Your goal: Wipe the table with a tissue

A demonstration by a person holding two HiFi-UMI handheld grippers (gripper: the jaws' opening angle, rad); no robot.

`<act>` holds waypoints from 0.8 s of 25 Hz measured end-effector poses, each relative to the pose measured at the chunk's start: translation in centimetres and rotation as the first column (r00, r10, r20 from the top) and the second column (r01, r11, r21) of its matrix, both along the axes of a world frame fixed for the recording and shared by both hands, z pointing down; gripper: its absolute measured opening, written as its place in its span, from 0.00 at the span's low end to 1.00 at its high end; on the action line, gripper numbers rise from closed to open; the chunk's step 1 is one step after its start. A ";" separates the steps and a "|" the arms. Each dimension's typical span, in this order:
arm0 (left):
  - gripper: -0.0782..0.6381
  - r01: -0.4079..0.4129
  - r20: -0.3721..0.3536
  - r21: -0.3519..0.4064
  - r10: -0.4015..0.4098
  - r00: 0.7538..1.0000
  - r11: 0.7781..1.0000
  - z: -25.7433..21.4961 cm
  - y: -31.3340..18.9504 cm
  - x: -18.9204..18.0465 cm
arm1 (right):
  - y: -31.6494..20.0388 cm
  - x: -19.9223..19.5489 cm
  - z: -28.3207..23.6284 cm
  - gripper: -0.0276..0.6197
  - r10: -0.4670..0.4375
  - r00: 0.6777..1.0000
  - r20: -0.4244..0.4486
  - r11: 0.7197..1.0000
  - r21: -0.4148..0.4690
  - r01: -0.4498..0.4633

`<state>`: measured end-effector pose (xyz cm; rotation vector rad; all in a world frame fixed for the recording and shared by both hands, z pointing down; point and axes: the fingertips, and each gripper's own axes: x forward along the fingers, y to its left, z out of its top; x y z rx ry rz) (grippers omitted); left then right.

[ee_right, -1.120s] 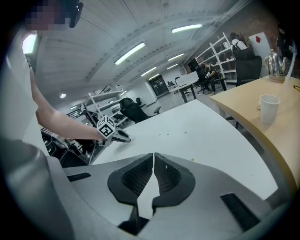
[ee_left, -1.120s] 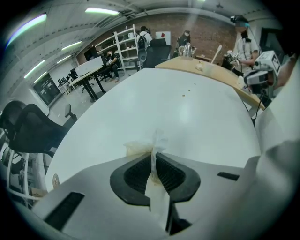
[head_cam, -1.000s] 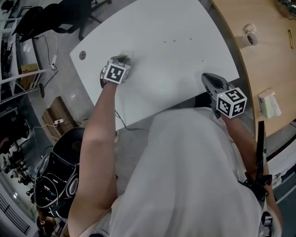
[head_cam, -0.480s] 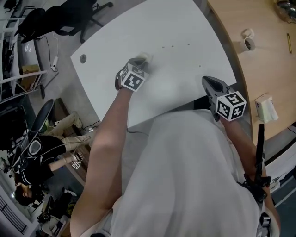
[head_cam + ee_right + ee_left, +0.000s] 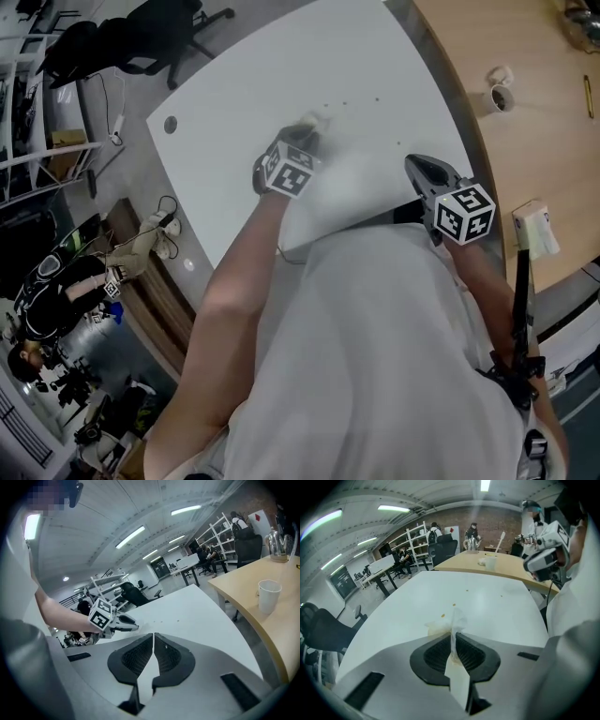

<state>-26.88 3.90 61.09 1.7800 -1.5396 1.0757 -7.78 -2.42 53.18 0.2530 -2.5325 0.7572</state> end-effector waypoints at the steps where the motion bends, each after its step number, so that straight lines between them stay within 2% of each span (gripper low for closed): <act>1: 0.16 0.006 0.001 0.003 -0.006 1.000 1.000 0.0 -0.4 -0.4 | -0.3 0.3 0.1 0.07 0.003 1.000 -0.002 1.000 -0.001 -0.003; 4: 0.16 0.001 0.002 0.011 -0.002 1.000 1.000 0.1 -1.6 -1.3 | -0.9 1.2 0.2 0.07 0.023 1.000 -0.004 1.000 -0.010 -0.023; 12: 0.16 0.003 0.076 -0.026 -0.001 0.997 1.000 0.8 -4.6 -4.3 | -2.2 3.6 0.9 0.07 0.080 0.997 -0.015 0.996 -0.036 -0.081; 20: 0.16 -0.096 0.165 -0.130 0.117 0.979 0.987 2.6 -5.9 -2.4 | -3.8 5.6 1.8 0.07 0.092 0.996 -0.020 0.995 -0.043 -0.093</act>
